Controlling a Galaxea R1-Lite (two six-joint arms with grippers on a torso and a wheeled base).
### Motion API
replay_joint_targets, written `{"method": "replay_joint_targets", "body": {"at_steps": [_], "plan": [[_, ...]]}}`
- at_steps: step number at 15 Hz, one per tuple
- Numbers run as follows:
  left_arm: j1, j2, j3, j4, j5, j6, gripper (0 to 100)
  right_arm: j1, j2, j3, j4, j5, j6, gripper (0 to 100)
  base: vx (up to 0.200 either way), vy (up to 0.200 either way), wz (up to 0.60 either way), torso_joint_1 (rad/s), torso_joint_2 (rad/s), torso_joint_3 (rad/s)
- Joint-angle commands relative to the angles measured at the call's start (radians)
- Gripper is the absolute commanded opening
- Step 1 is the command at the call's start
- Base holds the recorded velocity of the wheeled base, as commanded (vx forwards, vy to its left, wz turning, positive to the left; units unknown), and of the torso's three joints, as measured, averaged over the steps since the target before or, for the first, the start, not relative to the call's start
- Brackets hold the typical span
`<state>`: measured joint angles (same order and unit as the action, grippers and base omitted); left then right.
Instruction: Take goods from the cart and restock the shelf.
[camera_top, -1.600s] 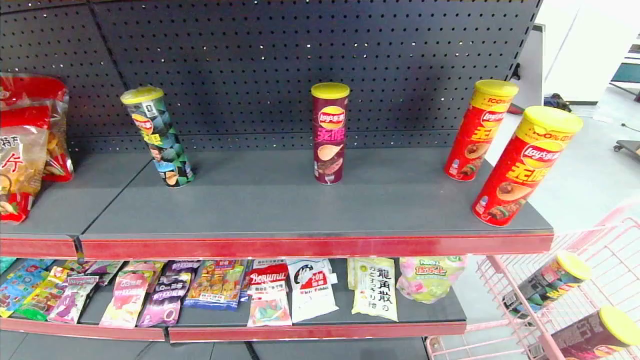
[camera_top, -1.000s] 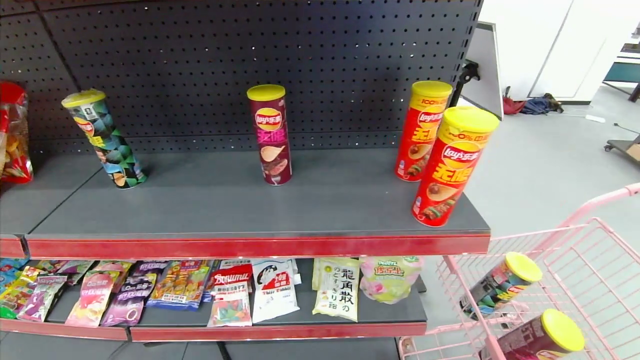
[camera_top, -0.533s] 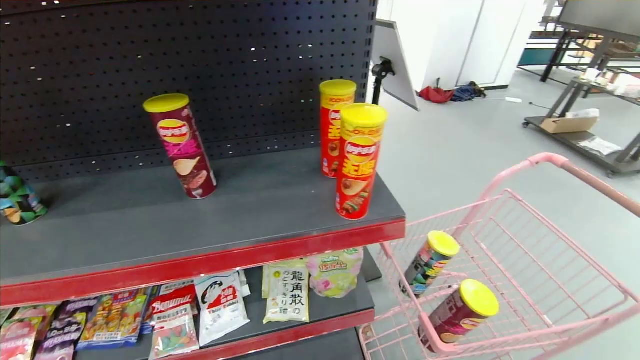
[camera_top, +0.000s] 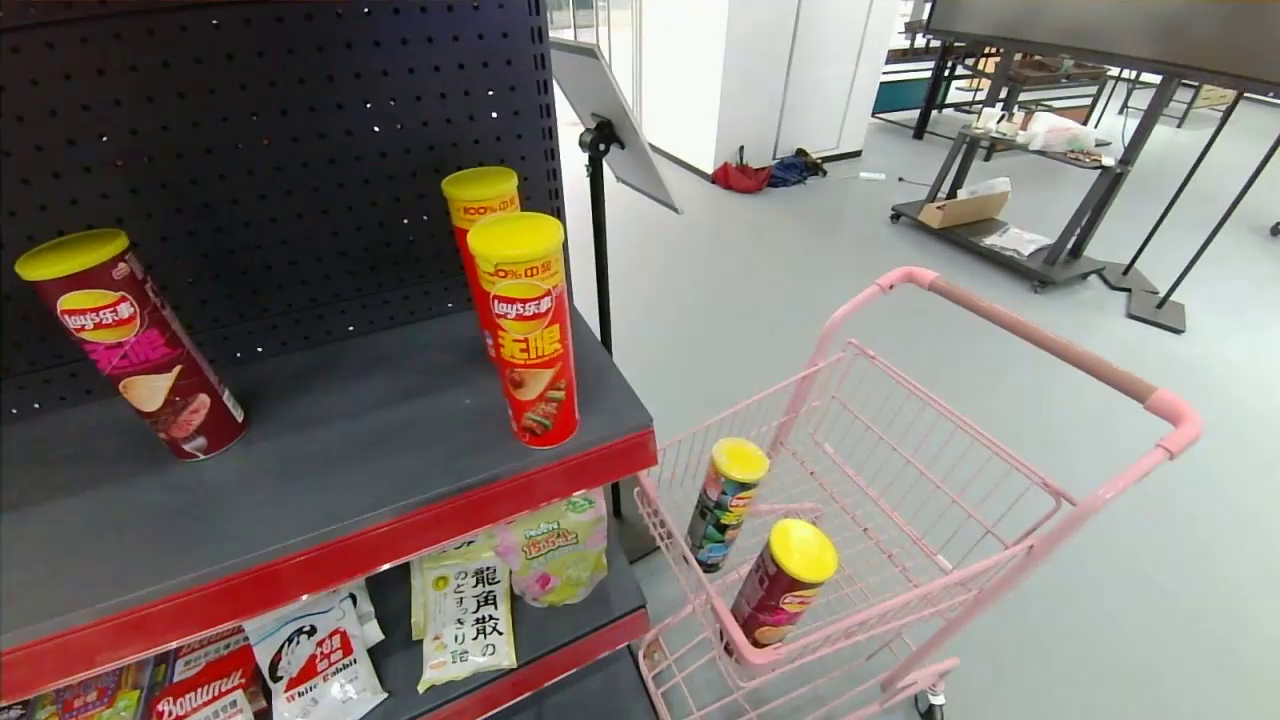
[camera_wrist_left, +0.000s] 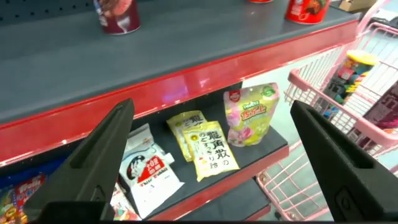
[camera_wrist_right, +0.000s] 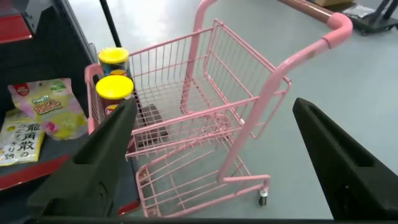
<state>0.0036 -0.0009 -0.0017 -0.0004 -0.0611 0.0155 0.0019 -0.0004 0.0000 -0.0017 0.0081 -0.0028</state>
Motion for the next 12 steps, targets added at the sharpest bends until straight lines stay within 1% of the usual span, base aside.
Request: {"method": "replay_joint_targets", "body": {"at_steps": [1,8,12], "plan": [[0.001,0.001,0.000,0.000,0.000,0.000,100,0.000,0.000,0.000,0.000,0.000,0.001,100,0.000,0.000,0.00,-0.095,0.21,0.134],[0.001,0.001,0.000,0.000,0.000,-0.003,100,0.000,0.000,0.000,0.000,0.000,0.001,100,0.000,0.000,0.00,-0.143,0.37,0.222],[0.001,0.001,0.000,0.000,0.000,-0.003,100,0.001,0.000,0.000,0.000,-0.002,0.001,100,0.000,0.000,0.00,-0.179,0.48,0.308]]}}
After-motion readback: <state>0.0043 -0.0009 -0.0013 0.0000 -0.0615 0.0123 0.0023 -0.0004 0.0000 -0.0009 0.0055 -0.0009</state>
